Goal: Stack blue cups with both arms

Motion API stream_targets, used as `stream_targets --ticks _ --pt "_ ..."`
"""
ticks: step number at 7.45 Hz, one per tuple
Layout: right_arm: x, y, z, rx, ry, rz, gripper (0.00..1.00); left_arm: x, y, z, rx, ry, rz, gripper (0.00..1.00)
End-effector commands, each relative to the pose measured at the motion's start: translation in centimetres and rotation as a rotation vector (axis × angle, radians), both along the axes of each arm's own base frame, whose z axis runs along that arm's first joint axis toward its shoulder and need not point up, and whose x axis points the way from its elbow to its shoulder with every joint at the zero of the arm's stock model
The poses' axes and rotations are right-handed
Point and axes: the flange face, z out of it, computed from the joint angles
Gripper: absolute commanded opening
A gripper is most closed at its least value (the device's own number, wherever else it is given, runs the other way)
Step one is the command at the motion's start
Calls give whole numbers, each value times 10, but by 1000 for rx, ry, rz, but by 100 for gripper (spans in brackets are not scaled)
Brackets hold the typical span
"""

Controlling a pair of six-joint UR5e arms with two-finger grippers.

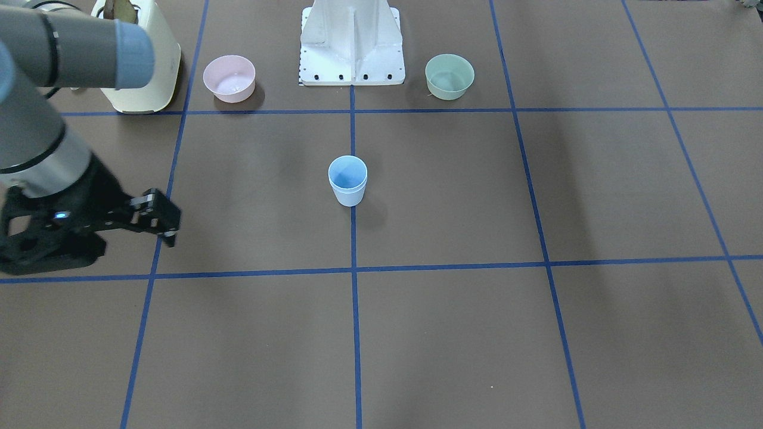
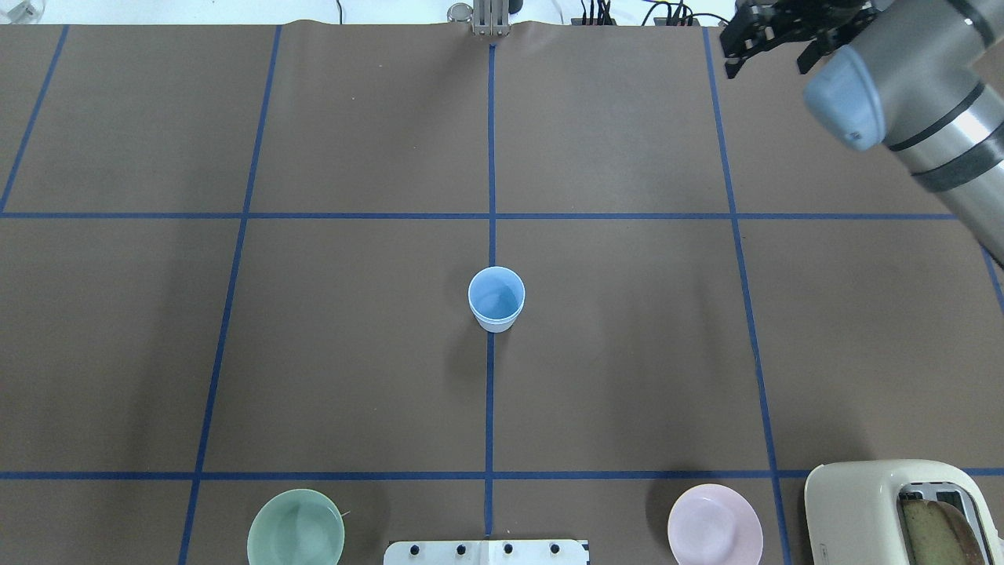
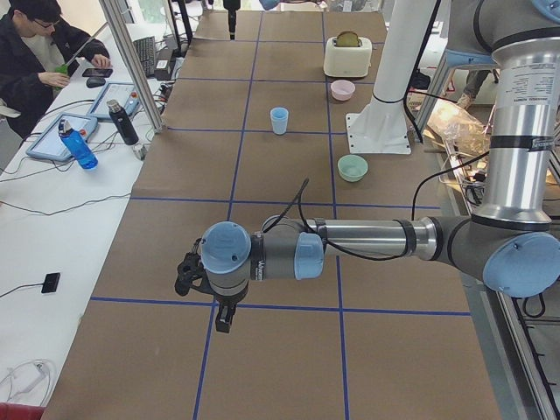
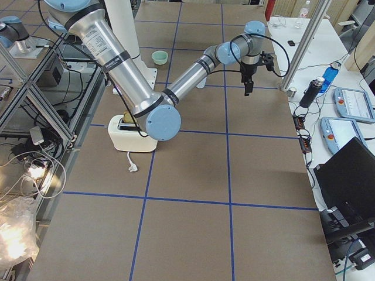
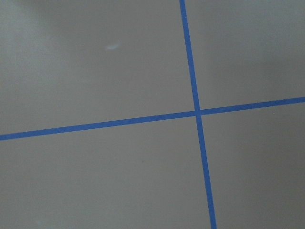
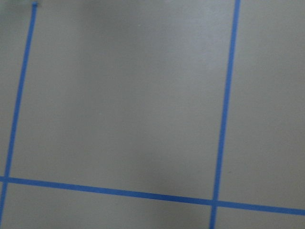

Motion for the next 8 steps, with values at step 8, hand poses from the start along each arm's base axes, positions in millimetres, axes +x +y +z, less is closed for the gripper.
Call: stream_targets --ticks 8 --pt "261 177 378 -109 81 -20 100 51 32 -4 1 -53 78 98"
